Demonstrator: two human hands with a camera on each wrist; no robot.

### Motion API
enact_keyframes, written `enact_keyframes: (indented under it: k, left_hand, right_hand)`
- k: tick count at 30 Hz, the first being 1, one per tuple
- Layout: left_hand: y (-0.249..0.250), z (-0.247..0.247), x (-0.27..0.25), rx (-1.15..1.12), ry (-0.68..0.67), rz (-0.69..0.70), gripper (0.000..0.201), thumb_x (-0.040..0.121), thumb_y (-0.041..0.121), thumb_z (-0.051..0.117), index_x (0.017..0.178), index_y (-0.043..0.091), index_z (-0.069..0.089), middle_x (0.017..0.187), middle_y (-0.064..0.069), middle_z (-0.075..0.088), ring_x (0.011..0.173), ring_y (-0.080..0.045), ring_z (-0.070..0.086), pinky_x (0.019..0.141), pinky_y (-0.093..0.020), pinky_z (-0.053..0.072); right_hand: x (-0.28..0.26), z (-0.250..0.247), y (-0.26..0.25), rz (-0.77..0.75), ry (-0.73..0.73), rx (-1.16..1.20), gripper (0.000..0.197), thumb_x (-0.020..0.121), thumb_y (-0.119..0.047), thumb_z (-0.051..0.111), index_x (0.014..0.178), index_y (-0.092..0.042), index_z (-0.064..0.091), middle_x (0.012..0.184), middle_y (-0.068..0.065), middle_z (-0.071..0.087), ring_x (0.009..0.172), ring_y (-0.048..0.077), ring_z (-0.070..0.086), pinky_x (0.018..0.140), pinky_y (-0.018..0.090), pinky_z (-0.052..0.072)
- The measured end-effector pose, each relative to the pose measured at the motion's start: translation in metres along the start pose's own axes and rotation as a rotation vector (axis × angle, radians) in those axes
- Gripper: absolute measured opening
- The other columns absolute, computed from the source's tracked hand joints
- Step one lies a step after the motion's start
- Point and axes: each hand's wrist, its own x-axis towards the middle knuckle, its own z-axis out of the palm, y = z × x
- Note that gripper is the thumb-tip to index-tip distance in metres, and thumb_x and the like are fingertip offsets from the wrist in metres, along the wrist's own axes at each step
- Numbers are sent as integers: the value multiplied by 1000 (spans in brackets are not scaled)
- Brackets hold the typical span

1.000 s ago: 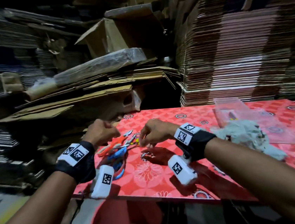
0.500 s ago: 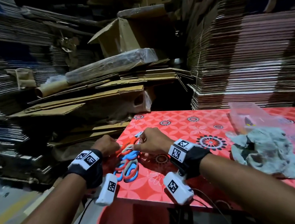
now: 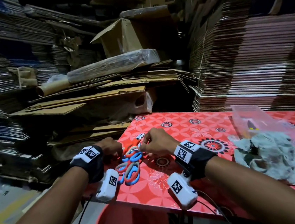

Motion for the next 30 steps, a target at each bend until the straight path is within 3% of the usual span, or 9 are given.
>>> enact_keyframes:
  k: [4, 6, 10, 13, 18, 22, 25, 27, 30]
  left_hand:
    - [7, 3, -9, -122, -30, -16, 10, 92, 12, 60, 95, 2, 62, 75, -16, 58, 61, -26, 55, 56, -27, 42]
    - [9, 5, -12, -170, -33, -23, 9, 92, 12, 53, 92, 4, 57, 67, -14, 54, 54, -25, 50, 55, -25, 39]
    - [14, 12, -22, -237, -44, -51, 21, 94, 20, 48, 75, 11, 46, 61, -8, 45, 50, -20, 40, 53, -22, 28]
    - [16, 12, -27, -283, -6, -7, 20, 95, 19, 45, 76, 12, 41, 60, -6, 37, 49, -19, 33, 52, -23, 22]
    - [24, 2, -34, -423, 47, 91, 17, 93, 14, 46, 78, 17, 38, 61, -2, 29, 48, -16, 27, 46, -17, 24]
    - [37, -1, -47, -473, 31, 188, 18, 95, 13, 44, 78, 17, 40, 59, -2, 31, 49, -16, 29, 44, -18, 25]
    - [46, 2, -58, -468, 41, 240, 12, 98, 14, 46, 86, 15, 45, 62, -3, 34, 52, -17, 32, 42, -17, 28]
    - [50, 6, -62, -467, 31, 256, 13, 97, 12, 46, 85, 15, 45, 60, -1, 32, 52, -17, 31, 40, -18, 28]
    - [54, 14, -68, -475, 30, 286, 12, 98, 13, 45, 86, 14, 47, 61, 0, 32, 53, -16, 31, 42, -19, 29]
  right_hand:
    - [-1, -4, 2, -2, 15, 12, 18, 90, -20, 81, 88, -3, 77, 90, 11, 77, 83, 25, 75, 81, 46, 64]
    - [-3, -6, 3, -2, 16, 7, 16, 89, -20, 81, 88, -4, 78, 91, 11, 77, 86, 25, 74, 82, 44, 64]
    - [-6, -12, 7, -11, 35, 5, 19, 90, -22, 80, 89, -3, 79, 80, 7, 75, 65, 12, 64, 66, 31, 57]
    - [-7, -17, 8, -7, 25, 26, 29, 93, -33, 78, 90, -5, 79, 76, 5, 73, 62, 11, 62, 66, 29, 53]
    - [-10, -23, 2, -43, 49, 151, 58, 100, -50, 62, 86, 5, 73, 82, 24, 75, 62, 23, 63, 66, 38, 54]
    - [-13, -30, -4, -65, 140, 154, 44, 104, -46, 58, 72, -16, 65, 66, 8, 69, 51, 16, 62, 60, 28, 57]
    - [-16, -37, -3, -67, 188, 168, 44, 104, -41, 61, 68, -14, 64, 63, 2, 67, 53, 18, 65, 59, 34, 60]
    - [-20, -41, -2, -67, 167, 209, 36, 103, -32, 63, 76, -10, 71, 60, -3, 66, 51, 14, 64, 53, 28, 55]
    - [-26, -47, 0, -68, 164, 230, 28, 101, -24, 66, 86, -3, 76, 68, 4, 70, 53, 12, 64, 49, 23, 51]
